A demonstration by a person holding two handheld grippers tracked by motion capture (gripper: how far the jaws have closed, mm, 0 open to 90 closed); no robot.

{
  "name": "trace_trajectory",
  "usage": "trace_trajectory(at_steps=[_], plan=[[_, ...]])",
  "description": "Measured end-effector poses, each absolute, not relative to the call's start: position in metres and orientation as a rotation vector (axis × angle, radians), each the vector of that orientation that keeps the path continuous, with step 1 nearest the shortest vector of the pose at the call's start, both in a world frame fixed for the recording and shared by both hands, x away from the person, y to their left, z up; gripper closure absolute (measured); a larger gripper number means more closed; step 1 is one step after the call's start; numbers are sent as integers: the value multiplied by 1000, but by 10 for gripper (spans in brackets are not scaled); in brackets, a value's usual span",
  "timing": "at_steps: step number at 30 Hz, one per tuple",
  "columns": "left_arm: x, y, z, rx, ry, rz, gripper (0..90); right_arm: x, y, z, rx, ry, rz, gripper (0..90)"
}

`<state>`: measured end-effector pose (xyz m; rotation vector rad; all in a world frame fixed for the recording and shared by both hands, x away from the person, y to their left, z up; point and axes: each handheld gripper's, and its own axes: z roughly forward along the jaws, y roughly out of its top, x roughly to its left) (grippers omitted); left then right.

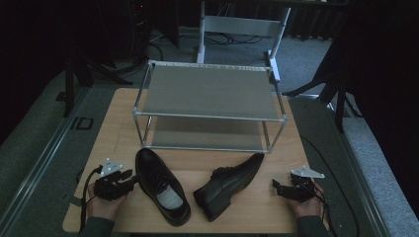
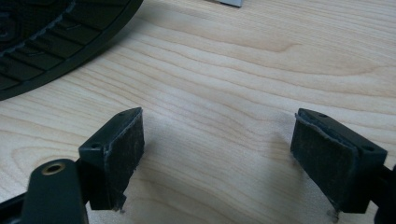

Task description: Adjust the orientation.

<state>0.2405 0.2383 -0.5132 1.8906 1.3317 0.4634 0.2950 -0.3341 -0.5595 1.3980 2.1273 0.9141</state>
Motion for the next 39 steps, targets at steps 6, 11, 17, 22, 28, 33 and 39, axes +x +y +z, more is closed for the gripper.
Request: trace_trajectory(at_steps=[6,11,17,22,28,33,39], plan=[[225,207,-487,1897,1210,463,512,295,-334,-560,1398,2127,914,170],[221,188,-473,1898,1152,443,436,295,-334,-560,1397,2127,913,170],[220,170,-476,1952,1166,448,322,295,-334,-560,1398,2127,914,170],[221,161,-485,2020,1201,492,309,295,-334,-559,1397,2128,914,169],[224,157,-490,2035,1245,564,378,294,-333,-559,1404,2122,910,183],[224,157,-491,2030,1229,570,419,292,-329,-549,1451,2127,937,330],[222,150,-490,2013,1218,602,486,279,-303,-511,1356,2089,1169,326]])
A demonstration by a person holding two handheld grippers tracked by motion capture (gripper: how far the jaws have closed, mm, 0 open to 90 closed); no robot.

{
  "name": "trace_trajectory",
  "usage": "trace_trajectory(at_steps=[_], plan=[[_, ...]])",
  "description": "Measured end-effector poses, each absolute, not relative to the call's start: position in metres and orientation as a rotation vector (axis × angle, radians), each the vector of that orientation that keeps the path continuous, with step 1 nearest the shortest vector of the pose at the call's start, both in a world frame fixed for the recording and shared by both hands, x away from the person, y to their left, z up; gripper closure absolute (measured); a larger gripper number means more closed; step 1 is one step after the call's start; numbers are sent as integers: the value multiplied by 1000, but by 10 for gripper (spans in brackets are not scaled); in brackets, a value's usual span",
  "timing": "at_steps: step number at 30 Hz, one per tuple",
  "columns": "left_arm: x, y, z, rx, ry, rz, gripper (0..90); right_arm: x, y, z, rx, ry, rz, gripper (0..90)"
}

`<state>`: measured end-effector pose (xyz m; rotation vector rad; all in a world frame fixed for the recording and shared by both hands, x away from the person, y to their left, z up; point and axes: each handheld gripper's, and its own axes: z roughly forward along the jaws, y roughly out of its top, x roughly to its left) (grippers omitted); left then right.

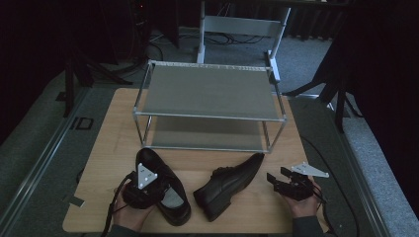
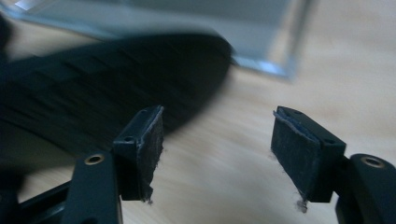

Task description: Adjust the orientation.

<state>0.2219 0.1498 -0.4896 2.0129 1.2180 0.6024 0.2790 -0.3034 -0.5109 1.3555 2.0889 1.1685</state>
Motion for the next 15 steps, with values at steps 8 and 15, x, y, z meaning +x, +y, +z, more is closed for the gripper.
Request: trace_trajectory(at_steps=[8,15], plan=[[226,136,-490,1982,1160,559,492,276,-265,-470,1189,2075,1251,283],[227,127,-491,1975,1131,563,491,286,-241,-474,1174,2112,1199,255]])
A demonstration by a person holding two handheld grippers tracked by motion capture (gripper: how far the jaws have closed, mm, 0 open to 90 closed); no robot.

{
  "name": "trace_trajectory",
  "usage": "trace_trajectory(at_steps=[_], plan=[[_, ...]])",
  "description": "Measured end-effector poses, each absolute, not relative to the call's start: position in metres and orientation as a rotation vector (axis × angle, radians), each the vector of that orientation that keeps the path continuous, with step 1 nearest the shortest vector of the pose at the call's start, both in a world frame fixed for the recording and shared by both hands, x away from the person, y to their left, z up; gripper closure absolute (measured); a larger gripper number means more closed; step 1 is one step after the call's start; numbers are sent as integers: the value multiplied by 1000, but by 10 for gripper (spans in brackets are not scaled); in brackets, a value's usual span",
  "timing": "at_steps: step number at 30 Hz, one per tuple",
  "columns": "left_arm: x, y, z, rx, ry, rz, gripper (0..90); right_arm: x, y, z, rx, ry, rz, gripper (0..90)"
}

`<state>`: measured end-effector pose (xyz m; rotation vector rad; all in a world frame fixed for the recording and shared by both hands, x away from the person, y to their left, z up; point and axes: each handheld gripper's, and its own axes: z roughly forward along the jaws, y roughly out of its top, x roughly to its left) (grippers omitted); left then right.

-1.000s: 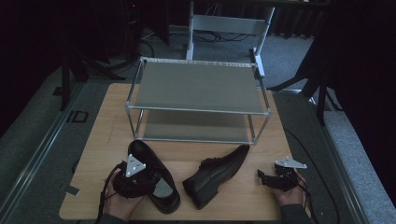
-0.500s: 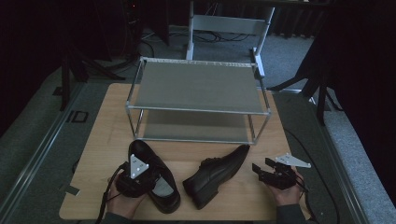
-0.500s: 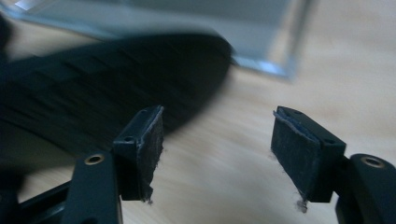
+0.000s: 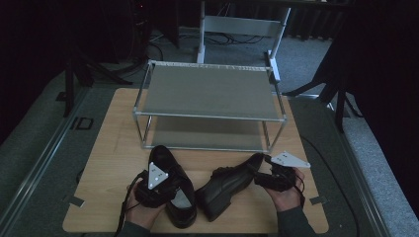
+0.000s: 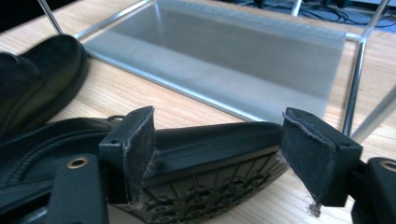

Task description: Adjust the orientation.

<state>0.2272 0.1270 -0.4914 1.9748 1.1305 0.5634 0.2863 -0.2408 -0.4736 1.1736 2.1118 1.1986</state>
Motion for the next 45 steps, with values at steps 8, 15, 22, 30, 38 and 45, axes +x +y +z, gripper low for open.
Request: trace_trajectory(at_steps=[8,15,22,30,38,45], plan=[[225,135,-495,1963,1119,544,490,289,-235,-481,1187,2125,1171,252],[224,140,-496,1968,1120,539,488,285,-240,-480,1208,2128,1175,253],[223,141,-496,1966,1127,532,484,274,-260,-482,1253,2146,1223,254],[223,141,-496,1968,1127,532,480,250,-299,-496,1363,2189,1263,283],[223,141,-496,1969,1126,531,478,230,-310,-514,1436,2190,1124,333],[222,141,-496,1966,1127,532,477,222,-297,-498,1376,2155,1205,311]])
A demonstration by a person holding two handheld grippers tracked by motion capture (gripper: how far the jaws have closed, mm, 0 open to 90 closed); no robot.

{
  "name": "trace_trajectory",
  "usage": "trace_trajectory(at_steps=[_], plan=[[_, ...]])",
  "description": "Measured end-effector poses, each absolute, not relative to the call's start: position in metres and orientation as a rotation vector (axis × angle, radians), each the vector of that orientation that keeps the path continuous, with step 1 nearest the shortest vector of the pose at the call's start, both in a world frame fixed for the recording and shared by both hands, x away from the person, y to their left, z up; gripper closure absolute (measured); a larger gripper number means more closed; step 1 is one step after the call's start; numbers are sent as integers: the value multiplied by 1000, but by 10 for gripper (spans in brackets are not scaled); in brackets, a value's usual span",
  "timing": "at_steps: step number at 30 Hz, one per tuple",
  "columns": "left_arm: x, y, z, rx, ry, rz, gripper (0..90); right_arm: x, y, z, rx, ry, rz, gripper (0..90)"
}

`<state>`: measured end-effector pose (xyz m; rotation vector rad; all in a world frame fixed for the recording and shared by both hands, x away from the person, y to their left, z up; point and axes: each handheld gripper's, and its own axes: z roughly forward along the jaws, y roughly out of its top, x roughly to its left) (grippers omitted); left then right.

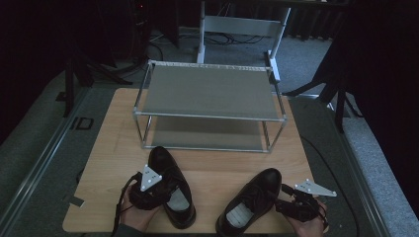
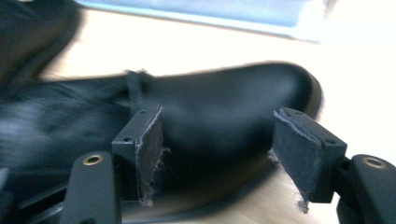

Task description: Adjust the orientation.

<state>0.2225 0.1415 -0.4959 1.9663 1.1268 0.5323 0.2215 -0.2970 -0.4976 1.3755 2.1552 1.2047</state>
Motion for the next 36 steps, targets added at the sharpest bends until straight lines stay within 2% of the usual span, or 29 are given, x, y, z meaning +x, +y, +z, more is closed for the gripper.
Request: trace_trajectory(at_steps=[5,8,13,15,22,24,29,36], plan=[[221,140,-496,1969,1127,553,472,212,-275,-484,1317,2161,1256,194],[221,139,-497,1962,1132,562,460,206,-263,-480,1292,2170,1263,152],[222,139,-500,1953,1175,570,387,200,-249,-475,1238,2204,1272,138],[223,138,-503,1956,1196,585,332,200,-241,-478,1215,2227,1242,131],[226,139,-506,1948,1243,569,273,204,-227,-499,1237,2273,1010,109],[227,138,-507,1952,1249,568,250,205,-226,-501,1234,2268,973,118],[230,139,-511,1964,1256,553,267,207,-219,-503,1238,2247,900,160],[229,139,-511,1961,1263,532,330,210,-216,-500,1230,2195,973,345]])
